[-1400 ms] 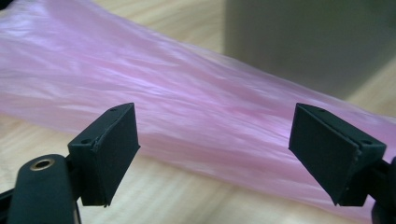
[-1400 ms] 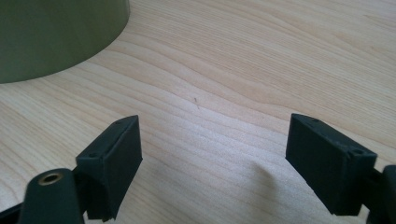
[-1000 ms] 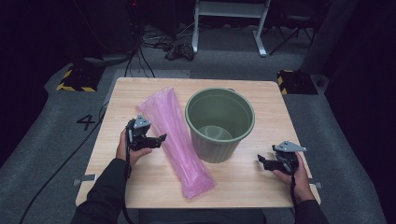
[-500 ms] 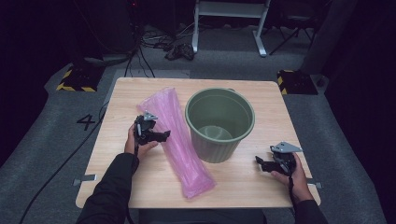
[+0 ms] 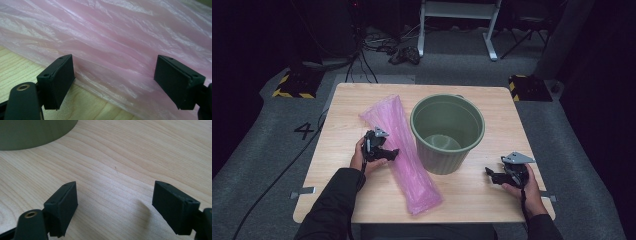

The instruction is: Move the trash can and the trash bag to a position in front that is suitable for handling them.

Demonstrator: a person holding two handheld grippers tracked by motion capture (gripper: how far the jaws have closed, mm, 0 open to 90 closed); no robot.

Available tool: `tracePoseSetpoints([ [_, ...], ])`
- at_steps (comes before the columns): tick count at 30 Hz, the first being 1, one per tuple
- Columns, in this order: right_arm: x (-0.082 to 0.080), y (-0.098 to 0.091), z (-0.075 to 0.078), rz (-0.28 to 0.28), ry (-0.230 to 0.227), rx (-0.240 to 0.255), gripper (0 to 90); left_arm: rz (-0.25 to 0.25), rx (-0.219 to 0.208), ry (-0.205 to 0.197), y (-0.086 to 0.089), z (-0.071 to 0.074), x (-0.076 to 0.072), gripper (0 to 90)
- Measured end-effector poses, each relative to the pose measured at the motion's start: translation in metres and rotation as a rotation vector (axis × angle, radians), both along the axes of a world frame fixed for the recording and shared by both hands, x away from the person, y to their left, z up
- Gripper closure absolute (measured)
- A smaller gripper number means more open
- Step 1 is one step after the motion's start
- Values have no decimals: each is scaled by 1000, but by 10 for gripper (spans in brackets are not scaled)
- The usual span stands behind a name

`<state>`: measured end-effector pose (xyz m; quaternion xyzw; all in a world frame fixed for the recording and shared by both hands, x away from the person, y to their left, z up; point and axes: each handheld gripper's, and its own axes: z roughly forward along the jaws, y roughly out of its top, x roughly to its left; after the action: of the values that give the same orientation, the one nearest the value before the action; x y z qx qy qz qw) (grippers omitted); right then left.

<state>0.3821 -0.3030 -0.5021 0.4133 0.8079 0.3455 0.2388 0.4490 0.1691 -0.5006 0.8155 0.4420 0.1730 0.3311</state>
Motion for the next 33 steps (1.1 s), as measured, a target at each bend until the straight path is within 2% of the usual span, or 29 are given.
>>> tracePoseSetpoints([
  [3, 0, 0, 0, -1, 0, -1, 203, 11, -1, -3, -1, 0, 0, 158],
  [5, 0, 0, 0, -2, 1, 0, 202, 30, -16, -27, -2, -3, -2, 159],
  [15, 1, -1, 0, -1, 15, 10, 203, 72, -16, -27, -3, -3, -6, 160],
  [24, 1, -2, 0, -1, 28, 22, 204, 47, -10, -25, -1, -2, -7, 164],
  [25, 2, -2, 0, -1, 29, 23, 204, 32, -16, -31, -1, -2, -8, 184],
  [29, 2, -2, 0, 0, 28, 22, 204, 7, -32, -56, 0, -1, -11, 431],
  [33, 1, -2, 0, 0, 26, 19, 204, -19, -44, -64, -1, -1, -15, 617],
])
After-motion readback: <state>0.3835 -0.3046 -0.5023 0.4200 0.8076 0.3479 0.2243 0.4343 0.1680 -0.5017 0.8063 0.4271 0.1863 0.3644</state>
